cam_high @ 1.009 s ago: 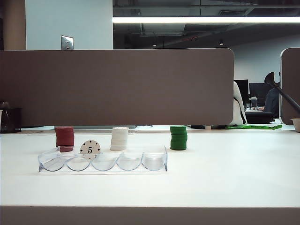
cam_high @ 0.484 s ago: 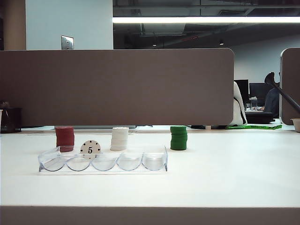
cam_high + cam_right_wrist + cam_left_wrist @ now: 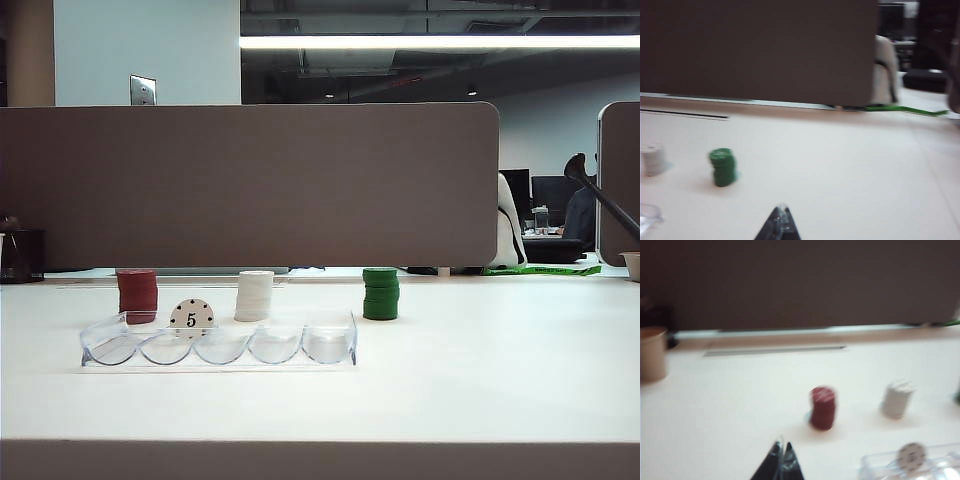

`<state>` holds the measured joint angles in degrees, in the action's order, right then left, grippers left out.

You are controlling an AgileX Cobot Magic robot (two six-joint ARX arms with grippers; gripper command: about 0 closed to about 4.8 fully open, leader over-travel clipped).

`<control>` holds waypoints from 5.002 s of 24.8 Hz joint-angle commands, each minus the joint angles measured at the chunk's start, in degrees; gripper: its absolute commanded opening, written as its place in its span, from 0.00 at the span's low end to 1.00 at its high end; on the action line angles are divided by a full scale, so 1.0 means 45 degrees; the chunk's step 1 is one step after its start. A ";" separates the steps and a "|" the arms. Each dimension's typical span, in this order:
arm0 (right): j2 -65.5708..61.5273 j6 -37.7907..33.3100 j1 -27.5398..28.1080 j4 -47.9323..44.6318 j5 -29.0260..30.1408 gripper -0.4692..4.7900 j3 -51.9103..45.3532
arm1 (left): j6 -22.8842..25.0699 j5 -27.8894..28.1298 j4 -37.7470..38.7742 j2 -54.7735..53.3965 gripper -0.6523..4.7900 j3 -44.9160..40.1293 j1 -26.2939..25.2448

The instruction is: Pick up the chip in the box and place it on the pile of chips with the same color.

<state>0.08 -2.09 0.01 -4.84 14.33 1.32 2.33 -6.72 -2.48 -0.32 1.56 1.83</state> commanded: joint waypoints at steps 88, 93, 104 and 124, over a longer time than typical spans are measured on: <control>-1.8535 0.0369 -0.5081 0.1127 0.1753 0.08 1.1390 | 0.8165 -0.7465 0.1564 -1.7685 0.19 0.9476 0.0889; -1.8535 0.0369 -0.5081 0.1117 0.1753 0.08 1.1390 | 0.8077 -0.7635 0.0544 -1.7748 0.11 0.9476 0.0952; -1.8535 0.0374 -0.5081 0.1064 0.1749 0.08 1.1390 | 0.9486 -0.7470 -0.0554 -1.8229 0.11 0.9515 0.1287; -1.8535 0.0471 -0.5081 0.1005 0.1744 0.08 1.1390 | 1.5130 -0.4663 1.0278 -2.0701 0.11 1.6004 0.1758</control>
<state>-83.59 -0.16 -22.83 0.67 22.02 52.45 67.64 -30.48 39.70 -92.77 72.84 8.75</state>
